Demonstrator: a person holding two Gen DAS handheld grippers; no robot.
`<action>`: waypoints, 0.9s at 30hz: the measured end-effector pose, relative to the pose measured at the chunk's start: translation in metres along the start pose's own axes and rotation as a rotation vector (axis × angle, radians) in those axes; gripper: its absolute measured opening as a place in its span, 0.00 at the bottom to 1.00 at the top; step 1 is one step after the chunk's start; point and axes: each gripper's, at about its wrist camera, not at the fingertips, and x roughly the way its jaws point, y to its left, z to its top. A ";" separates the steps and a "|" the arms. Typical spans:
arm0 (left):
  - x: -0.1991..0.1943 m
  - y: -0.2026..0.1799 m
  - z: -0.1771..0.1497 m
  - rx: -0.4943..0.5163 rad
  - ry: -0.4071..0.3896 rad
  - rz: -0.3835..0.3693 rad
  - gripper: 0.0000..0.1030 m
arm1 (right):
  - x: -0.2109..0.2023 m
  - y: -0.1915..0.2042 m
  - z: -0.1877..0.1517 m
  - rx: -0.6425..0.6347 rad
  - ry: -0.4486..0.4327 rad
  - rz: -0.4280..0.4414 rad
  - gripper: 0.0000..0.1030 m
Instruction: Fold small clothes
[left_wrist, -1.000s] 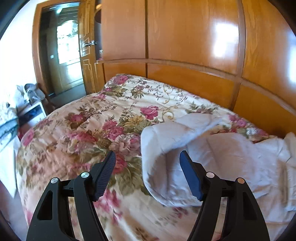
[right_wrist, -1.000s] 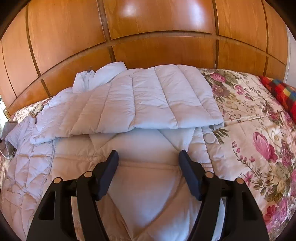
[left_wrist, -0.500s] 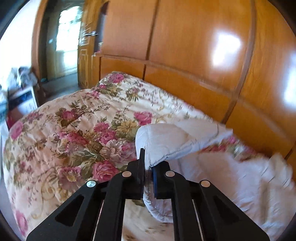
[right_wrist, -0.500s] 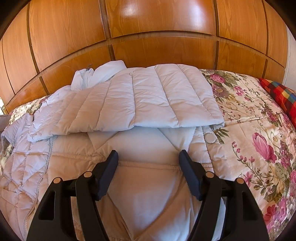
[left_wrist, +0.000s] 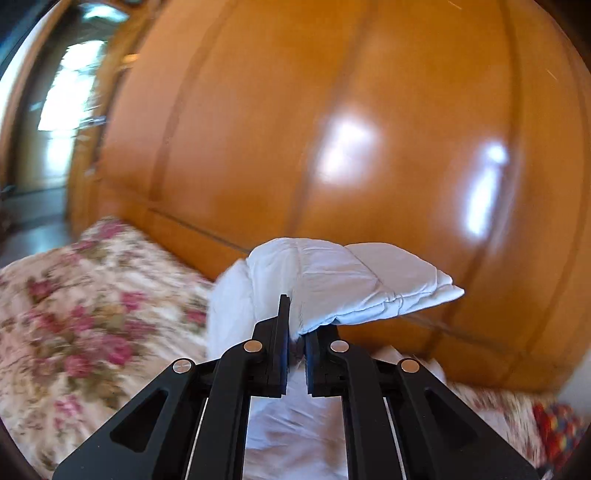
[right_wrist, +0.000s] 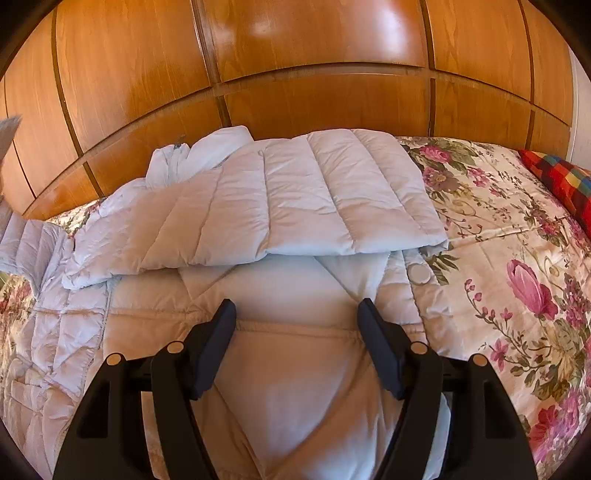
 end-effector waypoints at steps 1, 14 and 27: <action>0.002 -0.014 -0.007 0.018 0.011 -0.021 0.05 | 0.000 0.000 0.000 0.004 -0.001 0.005 0.67; 0.059 -0.150 -0.136 0.197 0.315 -0.177 0.05 | -0.001 -0.004 -0.001 0.025 -0.005 0.026 0.67; 0.034 -0.102 -0.156 0.230 0.323 -0.205 0.69 | -0.001 -0.006 0.000 0.028 -0.007 0.032 0.67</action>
